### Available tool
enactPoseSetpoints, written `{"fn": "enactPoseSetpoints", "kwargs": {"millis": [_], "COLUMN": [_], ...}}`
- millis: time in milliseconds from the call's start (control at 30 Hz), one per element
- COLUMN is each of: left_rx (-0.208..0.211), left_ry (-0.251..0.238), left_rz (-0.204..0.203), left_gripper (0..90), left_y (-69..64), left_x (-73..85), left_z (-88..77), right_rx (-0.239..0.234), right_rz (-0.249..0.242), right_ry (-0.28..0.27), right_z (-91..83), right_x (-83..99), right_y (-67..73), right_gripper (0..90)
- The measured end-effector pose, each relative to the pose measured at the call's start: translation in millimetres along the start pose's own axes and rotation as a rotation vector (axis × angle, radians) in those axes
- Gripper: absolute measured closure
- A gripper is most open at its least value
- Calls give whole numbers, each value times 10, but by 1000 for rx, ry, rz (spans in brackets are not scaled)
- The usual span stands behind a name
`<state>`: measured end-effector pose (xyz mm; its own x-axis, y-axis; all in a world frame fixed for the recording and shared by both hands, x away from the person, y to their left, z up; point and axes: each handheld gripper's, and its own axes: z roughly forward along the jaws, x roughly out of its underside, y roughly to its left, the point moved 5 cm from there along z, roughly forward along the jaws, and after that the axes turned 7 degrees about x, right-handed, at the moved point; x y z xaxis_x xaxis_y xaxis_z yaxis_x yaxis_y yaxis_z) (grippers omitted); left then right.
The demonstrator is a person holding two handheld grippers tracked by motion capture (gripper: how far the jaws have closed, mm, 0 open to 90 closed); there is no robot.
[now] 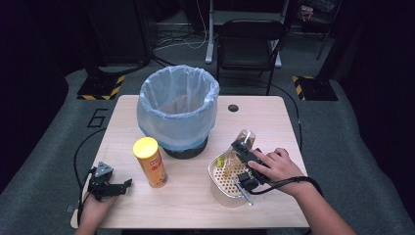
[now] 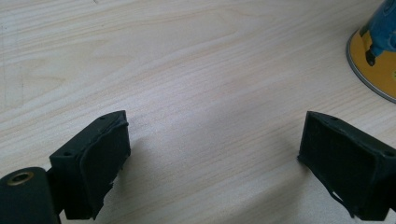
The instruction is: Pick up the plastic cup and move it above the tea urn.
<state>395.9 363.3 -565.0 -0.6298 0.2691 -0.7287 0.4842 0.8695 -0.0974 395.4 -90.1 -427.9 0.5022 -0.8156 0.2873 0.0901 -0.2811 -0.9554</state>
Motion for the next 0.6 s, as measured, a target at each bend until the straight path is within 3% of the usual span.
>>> {"fn": "enactPoseSetpoints", "kwargs": {"millis": [133, 233, 267, 300, 433, 600], "left_rx": [0, 0, 0, 0, 0, 0], "left_ry": [0, 0, 0, 0, 0, 0], "left_rz": [0, 0, 0, 0, 0, 0], "left_gripper": [85, 85, 85, 85, 85, 85], "left_y": [0, 0, 0, 0, 0, 0], "left_x": [0, 0, 0, 0, 0, 0], "left_z": [0, 0, 0, 0, 0, 0], "right_rx": [40, 1, 1, 18, 13, 10], "right_rz": [-115, -238, -238, -275, -278, -236], "right_ry": [16, 12, 12, 25, 28, 26], "right_z": [-11, -15, -15, -25, -57, -69], "right_x": [-15, -43, -43, -53, -44, -27], "right_y": [-17, 16, 16, 44, 31, -31], "right_gripper": [388, 386, 386, 383, 381, 380]}}
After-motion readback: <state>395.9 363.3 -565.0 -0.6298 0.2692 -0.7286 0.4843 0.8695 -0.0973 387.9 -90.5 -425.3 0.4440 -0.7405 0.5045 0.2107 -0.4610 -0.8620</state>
